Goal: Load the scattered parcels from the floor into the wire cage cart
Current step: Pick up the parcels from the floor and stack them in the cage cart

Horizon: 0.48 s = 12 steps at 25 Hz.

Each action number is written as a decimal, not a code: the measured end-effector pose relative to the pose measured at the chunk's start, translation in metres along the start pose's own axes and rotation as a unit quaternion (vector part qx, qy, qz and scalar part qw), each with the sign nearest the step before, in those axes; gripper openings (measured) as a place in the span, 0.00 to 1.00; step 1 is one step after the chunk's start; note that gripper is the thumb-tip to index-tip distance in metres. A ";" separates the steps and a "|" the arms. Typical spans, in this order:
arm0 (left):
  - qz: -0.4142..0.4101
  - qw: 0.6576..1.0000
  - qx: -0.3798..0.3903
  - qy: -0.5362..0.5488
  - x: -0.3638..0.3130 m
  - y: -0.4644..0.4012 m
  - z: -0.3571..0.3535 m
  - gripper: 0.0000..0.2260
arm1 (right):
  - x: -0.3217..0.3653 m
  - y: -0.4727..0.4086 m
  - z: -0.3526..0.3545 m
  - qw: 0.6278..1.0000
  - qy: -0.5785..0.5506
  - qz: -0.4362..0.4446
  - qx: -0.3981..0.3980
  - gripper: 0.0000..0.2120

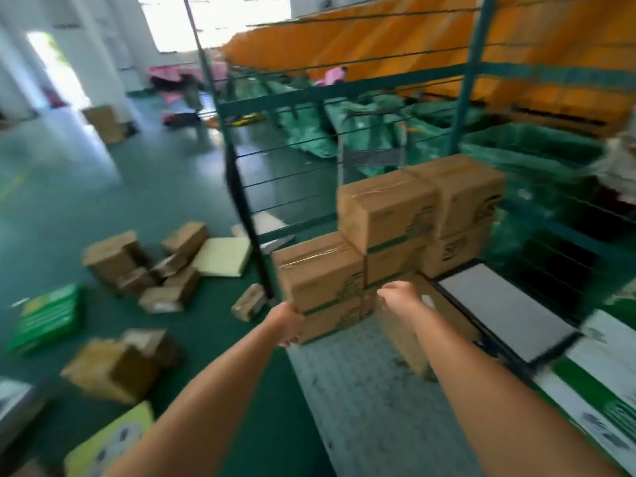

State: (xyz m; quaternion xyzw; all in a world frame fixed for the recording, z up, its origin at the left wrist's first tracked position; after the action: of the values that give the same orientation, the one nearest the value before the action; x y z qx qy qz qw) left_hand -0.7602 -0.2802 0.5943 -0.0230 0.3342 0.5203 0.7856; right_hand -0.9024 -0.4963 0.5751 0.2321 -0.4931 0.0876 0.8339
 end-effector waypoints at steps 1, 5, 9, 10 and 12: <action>0.027 1.000 -0.011 0.006 0.032 0.011 0.014 0.10 | 0.002 0.010 -0.029 1.000 0.009 0.009 0.027 0.05; 0.121 0.990 -0.066 0.043 0.146 0.058 0.071 0.08 | 0.031 0.089 -0.130 0.989 0.048 0.057 0.124 0.04; 0.182 0.974 -0.110 0.081 0.247 0.104 0.117 0.06 | 0.044 0.171 -0.227 0.973 0.100 0.056 0.202 0.07; 0.198 0.968 -0.123 0.091 0.275 0.116 0.131 0.05 | 0.047 0.195 -0.255 0.965 0.120 0.061 0.223 0.11; 0.229 0.955 -0.150 0.113 0.328 0.136 0.156 0.04 | 0.053 0.239 -0.304 0.954 0.151 0.083 0.244 0.10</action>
State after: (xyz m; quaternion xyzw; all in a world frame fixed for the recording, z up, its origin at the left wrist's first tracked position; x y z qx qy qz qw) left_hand -0.7182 0.1052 0.5774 -0.1217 0.3350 0.7243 0.5902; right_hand -0.7279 -0.1471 0.5696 0.3705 -0.3428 0.3084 0.8063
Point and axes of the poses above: each hand's wrist, its own y-axis away from the middle knuckle, its own z-axis out of the back of the hand, x = y × z, the point moved 7 cm from there along -y, towards the middle knuckle, and after that the axes turned 12 degrees about -x, right-handed, at the moved point
